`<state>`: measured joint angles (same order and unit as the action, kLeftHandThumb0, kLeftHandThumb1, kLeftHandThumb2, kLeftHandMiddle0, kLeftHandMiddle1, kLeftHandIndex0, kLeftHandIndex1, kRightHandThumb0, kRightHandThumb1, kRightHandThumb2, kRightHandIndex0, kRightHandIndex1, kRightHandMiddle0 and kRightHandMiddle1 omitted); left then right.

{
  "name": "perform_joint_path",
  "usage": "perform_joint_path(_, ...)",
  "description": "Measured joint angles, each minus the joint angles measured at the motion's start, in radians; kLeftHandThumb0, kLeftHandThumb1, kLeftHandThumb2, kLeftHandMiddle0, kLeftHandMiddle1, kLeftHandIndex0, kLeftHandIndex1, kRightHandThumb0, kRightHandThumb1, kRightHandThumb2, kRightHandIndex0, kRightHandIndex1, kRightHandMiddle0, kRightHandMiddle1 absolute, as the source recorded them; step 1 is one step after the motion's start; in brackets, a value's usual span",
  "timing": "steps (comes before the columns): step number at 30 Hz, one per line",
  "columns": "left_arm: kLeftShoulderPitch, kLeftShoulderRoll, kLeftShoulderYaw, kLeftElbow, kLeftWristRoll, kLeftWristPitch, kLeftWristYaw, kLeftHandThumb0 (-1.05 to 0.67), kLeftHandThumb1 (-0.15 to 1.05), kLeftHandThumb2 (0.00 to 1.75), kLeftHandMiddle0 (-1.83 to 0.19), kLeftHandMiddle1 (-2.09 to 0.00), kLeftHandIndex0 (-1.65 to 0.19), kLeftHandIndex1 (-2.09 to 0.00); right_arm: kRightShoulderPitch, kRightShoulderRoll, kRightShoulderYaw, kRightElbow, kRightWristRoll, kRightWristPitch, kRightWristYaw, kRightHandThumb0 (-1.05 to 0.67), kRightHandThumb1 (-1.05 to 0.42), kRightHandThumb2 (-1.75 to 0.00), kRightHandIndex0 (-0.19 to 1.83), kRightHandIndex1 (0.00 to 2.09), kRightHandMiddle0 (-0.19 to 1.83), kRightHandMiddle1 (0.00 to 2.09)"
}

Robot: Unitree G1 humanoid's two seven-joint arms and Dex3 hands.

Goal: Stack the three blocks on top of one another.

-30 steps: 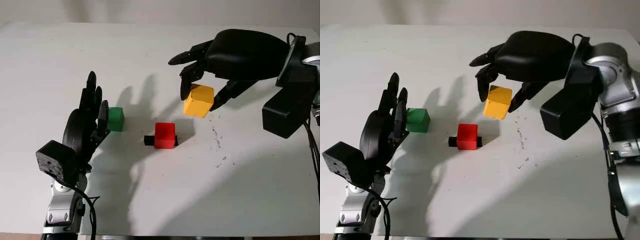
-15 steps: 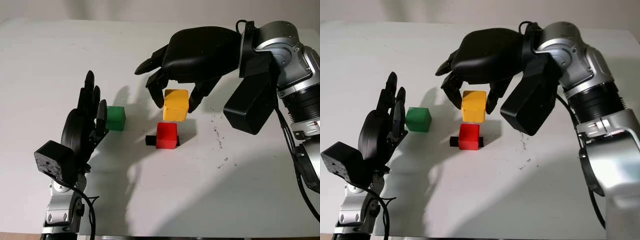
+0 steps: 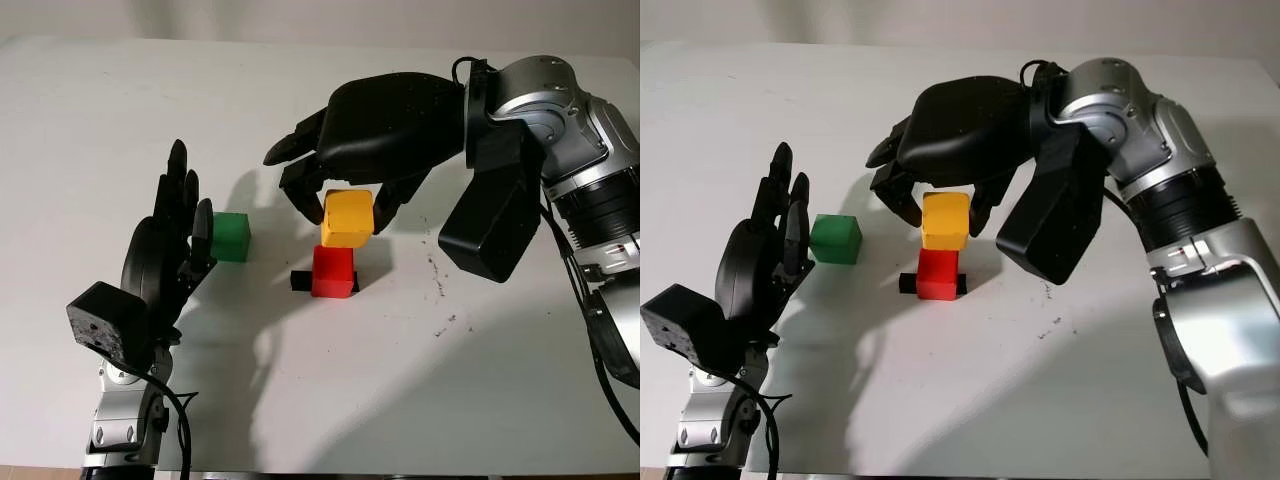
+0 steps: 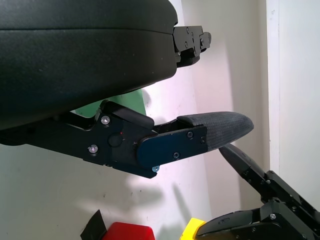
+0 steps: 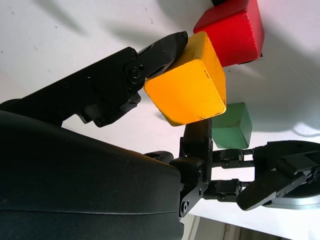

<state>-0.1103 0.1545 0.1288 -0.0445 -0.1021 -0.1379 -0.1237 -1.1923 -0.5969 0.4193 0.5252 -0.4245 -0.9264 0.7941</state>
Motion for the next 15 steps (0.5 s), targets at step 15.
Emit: perform_joint_path(15, 0.0, 0.001, 0.004, 0.003, -0.002, -0.004, -0.003, -0.73, 1.05, 0.62, 0.12, -0.05, 0.13, -0.06, 0.027, 0.014, 0.001, 0.039, 0.005, -0.026, -0.05, -0.36, -0.98, -0.05, 0.24, 0.03, 0.37, 1.45)
